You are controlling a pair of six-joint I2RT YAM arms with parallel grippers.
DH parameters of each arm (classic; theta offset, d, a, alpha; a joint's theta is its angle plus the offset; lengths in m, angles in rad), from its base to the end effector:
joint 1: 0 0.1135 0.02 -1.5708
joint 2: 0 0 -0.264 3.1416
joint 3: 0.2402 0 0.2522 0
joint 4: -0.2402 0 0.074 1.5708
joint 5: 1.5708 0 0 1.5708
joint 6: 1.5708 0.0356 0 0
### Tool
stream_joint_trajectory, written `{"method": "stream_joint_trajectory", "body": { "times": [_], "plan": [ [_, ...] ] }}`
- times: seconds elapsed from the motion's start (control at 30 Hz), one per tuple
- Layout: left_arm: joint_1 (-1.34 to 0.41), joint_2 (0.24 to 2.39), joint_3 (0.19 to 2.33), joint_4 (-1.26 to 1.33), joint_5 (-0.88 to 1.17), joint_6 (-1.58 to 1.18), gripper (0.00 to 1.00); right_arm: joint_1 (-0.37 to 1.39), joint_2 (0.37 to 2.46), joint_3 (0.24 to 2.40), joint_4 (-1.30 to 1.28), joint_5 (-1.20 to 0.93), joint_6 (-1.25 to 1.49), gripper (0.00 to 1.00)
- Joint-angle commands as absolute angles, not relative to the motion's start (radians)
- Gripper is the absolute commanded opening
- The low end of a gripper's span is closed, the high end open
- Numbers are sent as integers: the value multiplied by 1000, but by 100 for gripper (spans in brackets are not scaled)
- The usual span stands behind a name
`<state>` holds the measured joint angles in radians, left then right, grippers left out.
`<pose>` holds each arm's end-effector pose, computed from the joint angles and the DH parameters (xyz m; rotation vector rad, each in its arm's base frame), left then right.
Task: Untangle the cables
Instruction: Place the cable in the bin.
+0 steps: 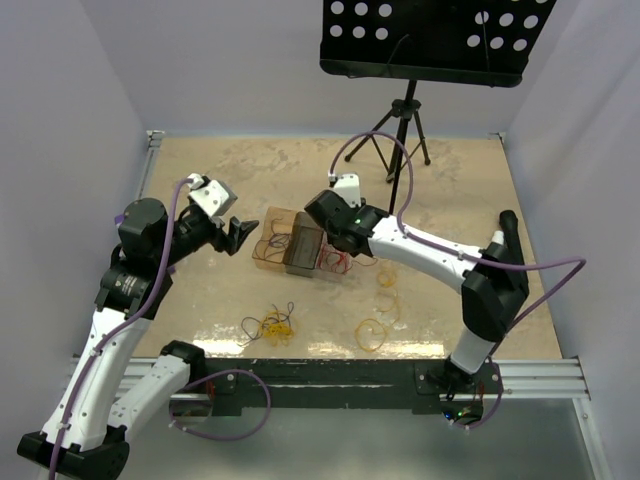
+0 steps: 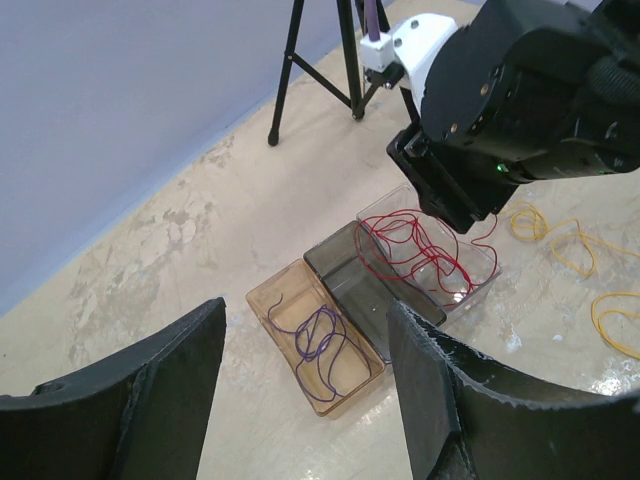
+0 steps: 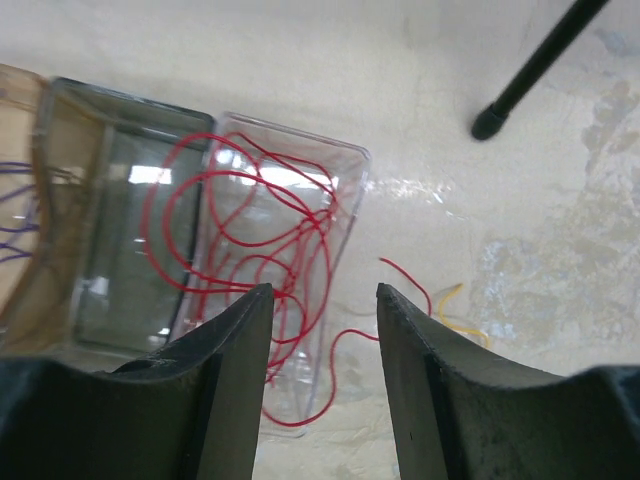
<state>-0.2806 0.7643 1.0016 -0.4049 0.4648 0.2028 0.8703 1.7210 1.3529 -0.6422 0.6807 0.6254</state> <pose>0.1472 -0.0590 0.3944 0.7407 1.5771 -0.4602 0.2516 0.2636 0.2562 -0.0479 2.2931 -0.1458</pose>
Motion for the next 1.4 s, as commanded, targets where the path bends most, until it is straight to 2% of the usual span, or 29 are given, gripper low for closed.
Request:
{"method": "stream_joint_trajectory", "body": {
  "times": [0.0, 0.33, 0.63, 1.1, 1.23, 1.37],
  "plan": [
    [-273, 758, 1003, -376, 471, 213, 70, 917, 1701, 1437, -623, 669, 612, 50],
    [-273, 761, 1009, -367, 431, 192, 70, 954, 1908, 1539, -571, 664, 604, 58],
    [-267, 796, 1008, -328, 273, 91, 73, 954, 1991, 1589, -523, 698, 643, 55],
    [-262, 808, 1022, -325, 281, 91, 73, 962, 2097, 1632, -566, 853, 673, 51],
    [-262, 805, 1017, -321, 287, 89, 73, 965, 2086, 1629, -561, 862, 675, 45],
    [-262, 799, 1009, -318, 287, 94, 73, 963, 2063, 1615, -548, 856, 676, 31]
  ]
}}
